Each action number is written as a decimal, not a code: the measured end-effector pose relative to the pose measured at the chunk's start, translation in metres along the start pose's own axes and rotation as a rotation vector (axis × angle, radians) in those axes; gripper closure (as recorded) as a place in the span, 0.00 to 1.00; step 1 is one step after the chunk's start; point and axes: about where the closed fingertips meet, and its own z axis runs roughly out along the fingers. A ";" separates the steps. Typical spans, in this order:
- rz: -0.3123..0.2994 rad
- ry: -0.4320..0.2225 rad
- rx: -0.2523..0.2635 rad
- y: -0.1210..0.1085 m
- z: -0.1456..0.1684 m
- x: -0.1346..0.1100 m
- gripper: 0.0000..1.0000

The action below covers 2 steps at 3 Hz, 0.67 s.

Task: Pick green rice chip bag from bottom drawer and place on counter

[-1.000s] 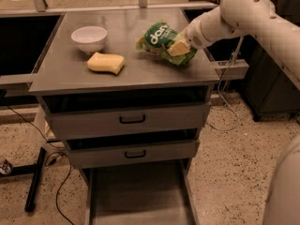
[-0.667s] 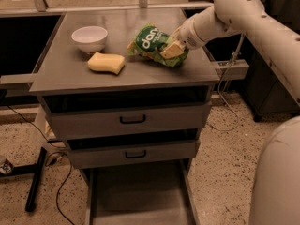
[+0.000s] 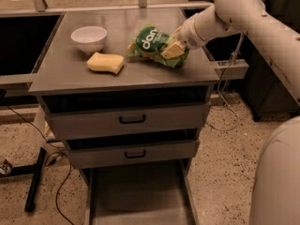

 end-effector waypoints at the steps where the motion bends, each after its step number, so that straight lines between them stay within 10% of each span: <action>1: 0.000 0.000 0.000 0.000 0.000 0.000 0.36; 2: 0.000 0.000 0.000 0.000 0.000 0.000 0.12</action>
Offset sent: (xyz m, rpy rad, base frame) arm 0.0000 0.0000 0.0000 0.0000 0.0000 0.0000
